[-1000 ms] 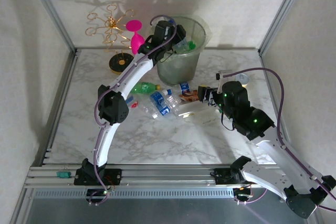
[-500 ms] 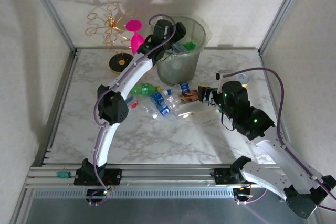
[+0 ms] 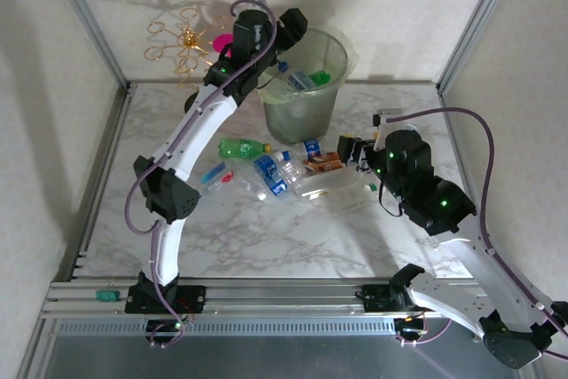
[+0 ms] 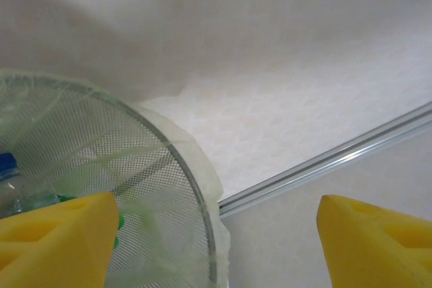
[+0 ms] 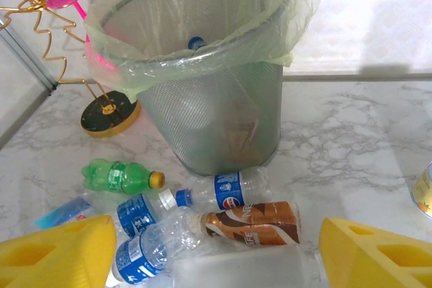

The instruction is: Put the plastic bottles in the bin

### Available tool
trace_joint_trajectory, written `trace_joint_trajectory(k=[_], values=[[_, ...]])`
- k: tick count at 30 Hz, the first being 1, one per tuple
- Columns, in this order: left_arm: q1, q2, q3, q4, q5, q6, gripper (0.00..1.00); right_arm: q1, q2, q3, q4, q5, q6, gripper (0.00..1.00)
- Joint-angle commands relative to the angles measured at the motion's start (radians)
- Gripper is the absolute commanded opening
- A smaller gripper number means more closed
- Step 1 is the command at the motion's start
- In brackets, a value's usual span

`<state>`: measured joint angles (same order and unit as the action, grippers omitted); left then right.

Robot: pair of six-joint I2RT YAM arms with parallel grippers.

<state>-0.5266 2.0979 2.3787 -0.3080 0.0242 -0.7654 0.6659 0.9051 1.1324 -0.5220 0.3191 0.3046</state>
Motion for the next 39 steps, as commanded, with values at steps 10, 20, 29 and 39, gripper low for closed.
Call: trace_joint_trajectory(k=[10,20,29,39], values=[[-0.105,-0.541,-0.621,-0.042,-0.178,0.127,0.74,0.007,-0.004,-0.114,-0.003,-0.075,0.102,0.79],[-0.112,-0.859,-1.067,-0.018,-0.225,0.158,0.74,-0.026,0.057,-0.224,-0.075,-0.064,0.566,0.75],[-0.112,-0.896,-1.261,0.050,-0.198,0.162,0.75,-0.098,0.096,-0.328,-0.010,-0.170,0.850,0.73],[-0.112,-0.878,-1.319,0.109,-0.063,0.116,0.75,-0.202,0.172,-0.422,0.042,-0.223,0.960,0.73]])
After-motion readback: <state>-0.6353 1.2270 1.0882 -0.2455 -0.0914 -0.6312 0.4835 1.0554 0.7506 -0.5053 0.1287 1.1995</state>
